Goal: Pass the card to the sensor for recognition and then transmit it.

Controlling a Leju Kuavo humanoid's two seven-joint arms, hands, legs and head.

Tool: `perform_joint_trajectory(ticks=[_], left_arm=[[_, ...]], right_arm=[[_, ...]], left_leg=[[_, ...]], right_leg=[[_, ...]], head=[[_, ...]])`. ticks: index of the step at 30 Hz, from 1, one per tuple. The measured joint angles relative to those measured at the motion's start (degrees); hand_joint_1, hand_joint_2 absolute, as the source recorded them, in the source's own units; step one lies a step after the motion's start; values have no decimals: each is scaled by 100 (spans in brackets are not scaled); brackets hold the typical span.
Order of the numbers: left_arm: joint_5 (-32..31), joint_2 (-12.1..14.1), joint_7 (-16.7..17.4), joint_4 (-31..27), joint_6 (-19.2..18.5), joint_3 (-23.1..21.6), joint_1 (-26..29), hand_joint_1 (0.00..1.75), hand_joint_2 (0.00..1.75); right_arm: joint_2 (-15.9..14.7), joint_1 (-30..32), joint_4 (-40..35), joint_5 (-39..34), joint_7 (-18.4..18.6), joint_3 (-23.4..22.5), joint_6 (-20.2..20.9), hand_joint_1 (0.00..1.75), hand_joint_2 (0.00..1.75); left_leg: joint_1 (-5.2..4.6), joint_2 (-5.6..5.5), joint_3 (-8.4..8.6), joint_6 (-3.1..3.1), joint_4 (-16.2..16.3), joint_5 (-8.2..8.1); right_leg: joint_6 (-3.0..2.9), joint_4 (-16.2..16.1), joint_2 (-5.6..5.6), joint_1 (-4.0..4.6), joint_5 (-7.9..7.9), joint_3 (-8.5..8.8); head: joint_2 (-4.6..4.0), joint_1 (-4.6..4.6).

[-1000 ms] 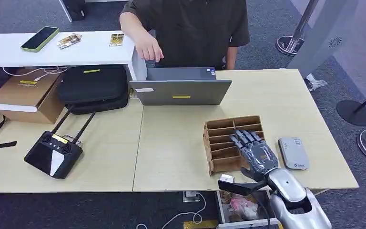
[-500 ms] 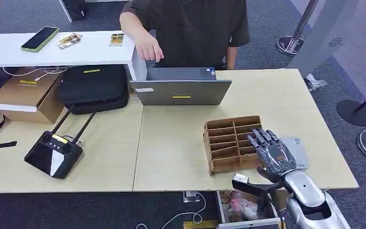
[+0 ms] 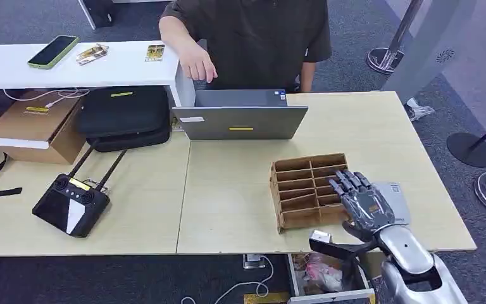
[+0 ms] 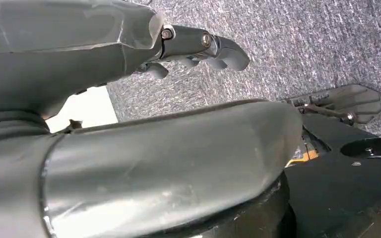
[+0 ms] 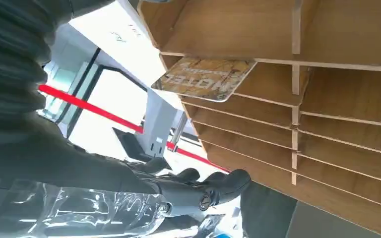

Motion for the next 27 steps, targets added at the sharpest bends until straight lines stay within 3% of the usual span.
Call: perform_joint_trajectory(ticks=[27], left_arm=[[-7, 0, -13, 0, 7, 140, 0, 0, 0]], right_arm=[[230, -349, 387, 83, -59, 260, -98, 0, 175]], left_leg=[[0, -1, 0, 0, 0, 0]], right_leg=[[0, 0, -1, 0, 0, 0]], head=[[0, 0]])
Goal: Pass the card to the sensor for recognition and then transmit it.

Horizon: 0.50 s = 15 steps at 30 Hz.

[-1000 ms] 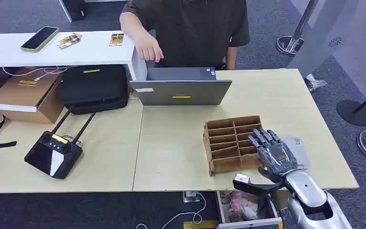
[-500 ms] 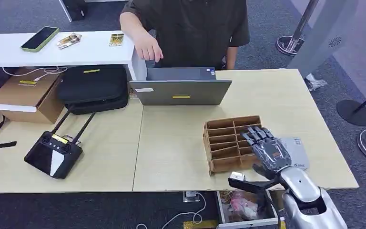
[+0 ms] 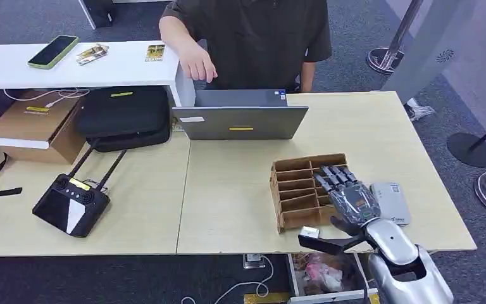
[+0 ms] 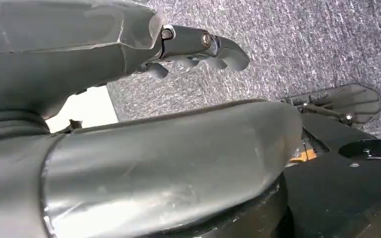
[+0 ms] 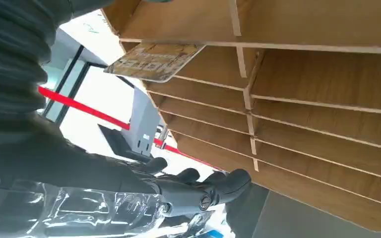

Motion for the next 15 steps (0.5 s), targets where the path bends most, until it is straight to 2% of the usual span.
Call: perform_joint_trajectory(ticks=[15], left_arm=[[-81, 0, -4, 0, 22, 35, 1, 0, 0]], right_arm=[[-111, 107, -208, 22, 179, -160, 61, 0, 175]], left_leg=[[0, 1, 1, 0, 0, 0]], right_leg=[[0, -1, 2, 0, 0, -1]], head=[[0, 0]])
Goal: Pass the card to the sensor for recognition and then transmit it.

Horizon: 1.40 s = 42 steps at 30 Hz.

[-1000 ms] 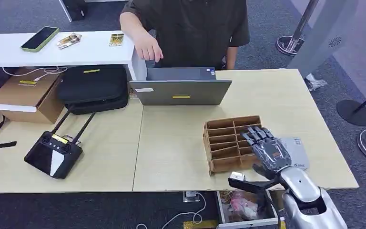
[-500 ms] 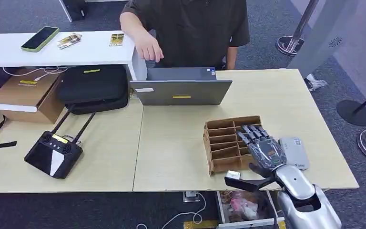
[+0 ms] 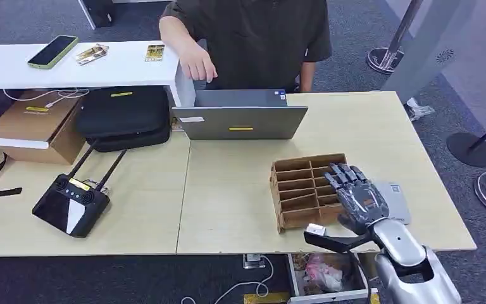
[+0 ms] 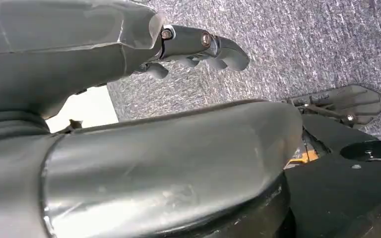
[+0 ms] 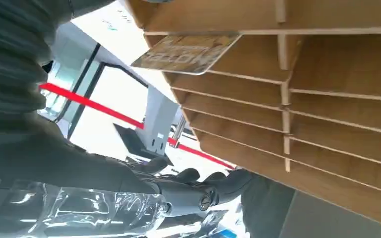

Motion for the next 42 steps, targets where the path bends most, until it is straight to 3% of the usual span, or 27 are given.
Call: perform_joint_trajectory(ticks=[15, 16, 17, 18, 19, 20, 42], left_arm=[[-83, -2, -2, 0, 0, 0, -2, 0, 0], [-85, -2, -2, 0, 0, 2, -2, 0, 0], [-85, -2, -2, 0, 0, 2, -2, 0, 0], [-85, -2, -2, 0, 0, 2, -2, 0, 0], [-90, -2, -2, 0, 0, 2, -2, 0, 0], [-94, -2, -2, 0, 0, 7, -2, 0, 0], [-83, 0, -37, 0, 20, 162, -2, 0, 0]], right_arm=[[-31, 91, -87, 0, -20, -90, 44, 0, 175], [-31, 92, -87, 0, -26, -90, 52, 9, 175], [-31, 92, -87, 0, -30, -90, 52, 30, 175], [-31, 92, -87, 0, -46, -90, 55, 79, 175], [-31, 91, -87, 0, -55, -90, 59, 117, 175], [-31, 92, -87, 0, -61, -90, 61, 131, 175], [-33, 71, -70, -4, -166, -50, 65, 131, 175]], left_leg=[[0, 1, 0, 0, 0, 0], [0, 1, 0, 0, 0, 0], [0, 1, 0, 0, 0, 0], [0, 1, 0, 0, 0, 0], [0, 1, 0, 0, 0, 0], [0, 1, 0, 0, 0, 0], [0, 0, -1, 0, 0, 0]], right_leg=[[0, 0, 0, 0, 0, 0], [0, 0, 0, 0, 0, 0], [0, 0, 0, 0, 0, 0], [0, 0, 0, 0, 0, 0], [0, 0, 0, 0, 0, 0], [0, 0, 0, 0, 0, 0], [0, 0, -1, 0, 0, 0]], head=[[0, 0], [0, 0], [0, 0], [0, 0], [0, 0], [0, 0], [0, 0]])
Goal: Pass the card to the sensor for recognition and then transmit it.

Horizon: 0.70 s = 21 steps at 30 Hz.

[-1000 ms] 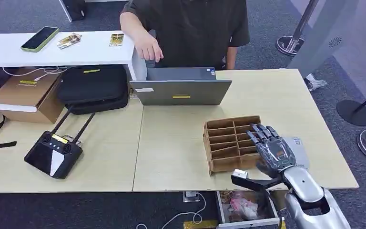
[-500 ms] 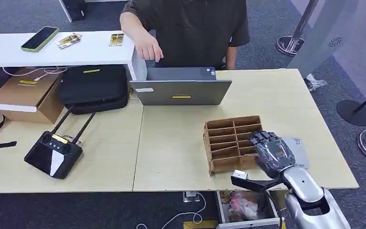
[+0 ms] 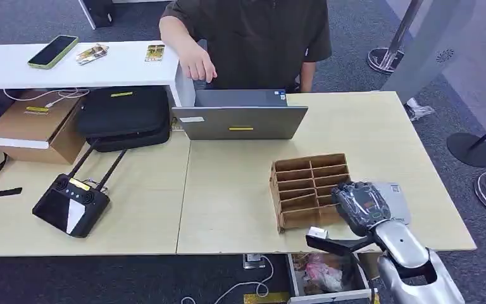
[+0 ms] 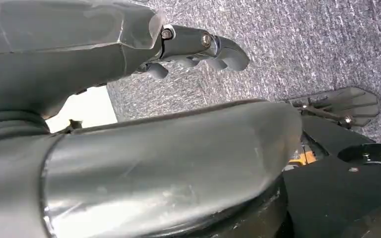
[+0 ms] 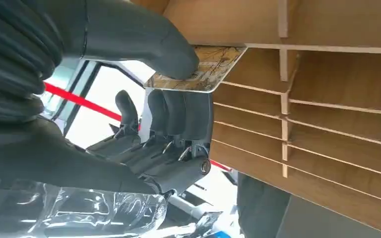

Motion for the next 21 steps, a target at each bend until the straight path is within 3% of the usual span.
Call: perform_joint_trajectory(ticks=[8, 9, 10, 21], left_arm=[[-55, 0, -20, 0, 4, 39, -1, 0, 0], [-70, 0, -24, 0, 4, 41, -1, 0, 0], [-85, 0, -31, 0, 4, 42, -1, 0, 0], [-166, -4, -79, 0, -11, 125, 0, 0, 0]], right_arm=[[-24, 49, -74, -46, -11, 31, -33, 147, 175], [-24, 59, -98, -46, 22, 31, -42, 168, 175], [-24, 67, -116, -30, 46, 31, -57, 175, 175], [-24, 105, -542, 339, 442, -118, -512, 175, 175]], left_leg=[[0, 0, 0, 0, 0, 0], [0, 0, 0, 0, 0, 0], [0, 0, 0, 0, 0, 0], [0, 1, 1, 0, 0, 0]], right_leg=[[0, 0, 0, 0, 0, 0], [0, 0, 0, 0, 0, 0], [0, 0, 0, 0, 0, 0], [0, 0, 2, 0, 0, 0]], head=[[0, 0], [0, 0], [0, 0], [0, 0]])
